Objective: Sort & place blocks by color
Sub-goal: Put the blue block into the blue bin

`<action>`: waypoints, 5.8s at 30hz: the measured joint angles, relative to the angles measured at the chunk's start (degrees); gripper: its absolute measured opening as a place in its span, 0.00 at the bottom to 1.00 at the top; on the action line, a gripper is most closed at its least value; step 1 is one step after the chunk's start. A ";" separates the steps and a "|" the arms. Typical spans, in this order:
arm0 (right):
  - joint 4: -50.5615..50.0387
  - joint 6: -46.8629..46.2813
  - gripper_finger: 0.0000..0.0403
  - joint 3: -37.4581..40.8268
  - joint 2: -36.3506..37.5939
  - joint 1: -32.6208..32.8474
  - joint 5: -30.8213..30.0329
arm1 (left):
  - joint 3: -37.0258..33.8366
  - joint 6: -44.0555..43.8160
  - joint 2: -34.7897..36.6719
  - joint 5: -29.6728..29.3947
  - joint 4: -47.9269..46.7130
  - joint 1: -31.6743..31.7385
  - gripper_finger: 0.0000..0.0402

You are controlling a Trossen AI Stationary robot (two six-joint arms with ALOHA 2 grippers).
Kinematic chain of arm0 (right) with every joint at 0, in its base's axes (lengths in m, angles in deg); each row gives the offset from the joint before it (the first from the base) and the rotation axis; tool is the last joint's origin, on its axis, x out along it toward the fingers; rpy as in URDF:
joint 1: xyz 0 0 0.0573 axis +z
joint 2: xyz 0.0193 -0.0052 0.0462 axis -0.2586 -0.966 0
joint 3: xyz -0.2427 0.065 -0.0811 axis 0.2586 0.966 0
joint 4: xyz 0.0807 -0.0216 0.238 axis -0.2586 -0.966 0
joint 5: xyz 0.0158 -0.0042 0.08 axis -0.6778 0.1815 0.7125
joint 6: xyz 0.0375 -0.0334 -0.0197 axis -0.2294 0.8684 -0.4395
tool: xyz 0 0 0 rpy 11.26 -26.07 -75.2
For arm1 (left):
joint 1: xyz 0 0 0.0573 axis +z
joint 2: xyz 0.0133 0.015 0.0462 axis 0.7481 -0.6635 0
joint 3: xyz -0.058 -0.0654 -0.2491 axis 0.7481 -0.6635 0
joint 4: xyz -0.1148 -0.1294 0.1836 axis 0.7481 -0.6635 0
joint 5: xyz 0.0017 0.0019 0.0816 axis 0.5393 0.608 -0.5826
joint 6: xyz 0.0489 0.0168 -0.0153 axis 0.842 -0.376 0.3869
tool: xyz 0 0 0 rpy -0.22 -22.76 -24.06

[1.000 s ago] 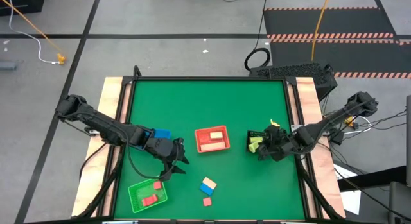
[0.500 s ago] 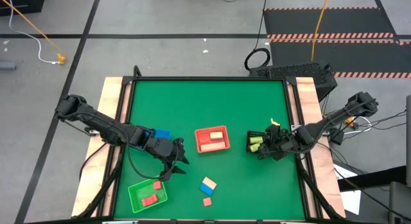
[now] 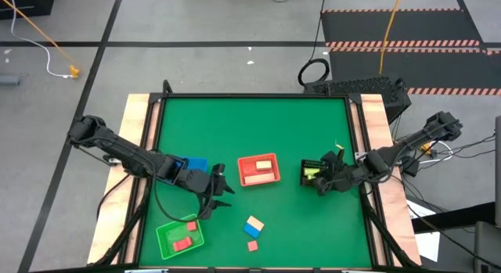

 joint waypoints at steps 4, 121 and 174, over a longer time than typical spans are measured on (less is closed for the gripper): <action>10.24 6.24 0.52 0.00 -0.09 0.00 -0.30 | 0.02 0.39 -1.74 -0.13 2.11 -0.16 0.52; 28.73 27.22 0.52 0.02 -2.47 0.15 -1.32 | 14.60 35.74 -39.94 24.48 15.99 2.48 0.52; 28.73 27.22 0.52 0.04 -2.47 0.13 -1.32 | 12.17 -18.86 -3.22 -15.60 -45.08 0.33 0.32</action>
